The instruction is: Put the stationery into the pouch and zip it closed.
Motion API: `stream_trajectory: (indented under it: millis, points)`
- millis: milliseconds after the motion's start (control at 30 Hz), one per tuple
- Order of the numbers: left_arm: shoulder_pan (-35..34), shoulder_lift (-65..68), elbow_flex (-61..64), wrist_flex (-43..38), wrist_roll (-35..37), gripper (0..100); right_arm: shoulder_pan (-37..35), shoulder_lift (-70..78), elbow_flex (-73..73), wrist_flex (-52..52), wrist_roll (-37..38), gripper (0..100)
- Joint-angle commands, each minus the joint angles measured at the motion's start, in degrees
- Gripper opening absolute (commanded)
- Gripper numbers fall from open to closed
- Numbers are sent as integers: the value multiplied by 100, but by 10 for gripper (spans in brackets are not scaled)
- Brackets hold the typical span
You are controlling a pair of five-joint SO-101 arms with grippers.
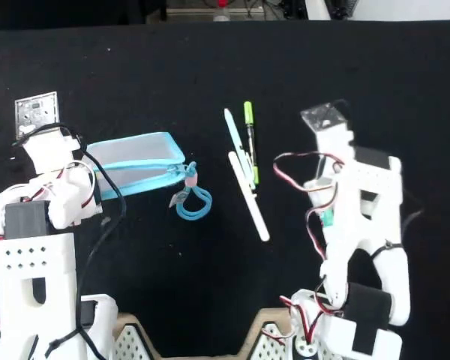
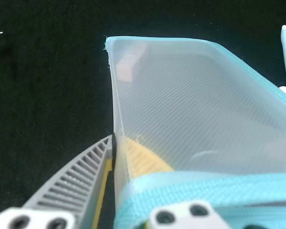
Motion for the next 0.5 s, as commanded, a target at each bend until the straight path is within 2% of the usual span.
stream_trajectory:
  millis: [0, 133, 467]
  points:
    - [-75, 141, 136, 26, -62, 30, -88, 4, -22, -510, -44, 177]
    - [-75, 141, 136, 26, -62, 30, -18, 312, -84, -809, -18, 177]
    - [-75, 141, 136, 26, -62, 30, 220, 2422, -1341, -835, 158, 177]
